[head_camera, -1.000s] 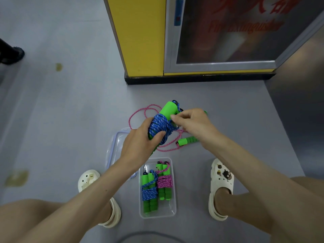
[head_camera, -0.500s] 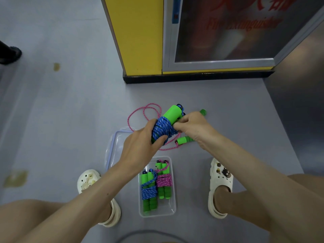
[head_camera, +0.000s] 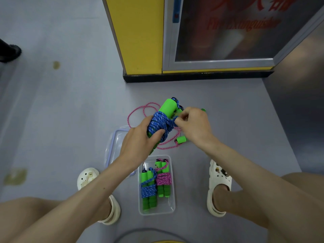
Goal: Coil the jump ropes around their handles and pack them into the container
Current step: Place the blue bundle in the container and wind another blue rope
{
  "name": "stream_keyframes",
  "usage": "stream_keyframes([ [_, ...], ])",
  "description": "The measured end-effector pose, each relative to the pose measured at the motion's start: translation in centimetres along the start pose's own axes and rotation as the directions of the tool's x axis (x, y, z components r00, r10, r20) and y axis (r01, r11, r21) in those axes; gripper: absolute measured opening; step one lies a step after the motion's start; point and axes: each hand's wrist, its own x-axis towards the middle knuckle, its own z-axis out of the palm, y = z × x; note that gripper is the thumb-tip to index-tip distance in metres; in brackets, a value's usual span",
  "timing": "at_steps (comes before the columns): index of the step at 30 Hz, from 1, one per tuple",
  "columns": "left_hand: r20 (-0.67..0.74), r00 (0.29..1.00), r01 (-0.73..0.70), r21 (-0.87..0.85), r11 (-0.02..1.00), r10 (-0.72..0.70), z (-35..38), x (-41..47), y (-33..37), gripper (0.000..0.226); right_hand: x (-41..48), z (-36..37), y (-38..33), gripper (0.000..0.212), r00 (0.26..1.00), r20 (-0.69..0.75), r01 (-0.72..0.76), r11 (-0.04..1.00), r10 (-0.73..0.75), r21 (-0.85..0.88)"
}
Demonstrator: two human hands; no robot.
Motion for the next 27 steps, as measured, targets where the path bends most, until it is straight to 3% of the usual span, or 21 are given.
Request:
stream_keyframes([
  [6, -0.013, 1.000, 0.019, -0.071, 0.997, -0.020, 0.0, 0.3, 0.3, 0.045, 0.7, 0.6, 0.6, 0.020, 0.984, 0.000, -0.174, 0.961, 0.178, 0.215],
  [11, 0.034, 0.994, 0.107, -0.207, 0.972, -0.103, -0.1, 0.4, -0.3, 0.039, 1.4, -0.1, 0.6, 0.014, 0.935, 0.221, -0.344, 0.860, 0.277, 0.377],
  [14, 0.083, 0.987, 0.153, -0.273, 0.950, -0.135, 0.0, 0.5, -0.6, 0.038, 0.6, 0.1, 0.6, 0.012, 0.948, 0.252, -0.289, 0.865, 0.197, 0.411],
  [23, 0.148, 0.977, 0.199, -0.374, 0.906, -0.153, 0.6, 1.1, -0.4, 0.037, 0.8, 0.6, 0.2, 0.021, 0.983, 0.094, -0.185, 0.879, 0.160, 0.439],
  [27, 0.168, 0.962, 0.268, -0.437, 0.858, -0.215, 1.0, 0.8, -0.5, 0.036, 0.4, 0.3, 0.1, 0.021, 0.959, 0.089, -0.273, 0.798, 0.268, 0.537],
])
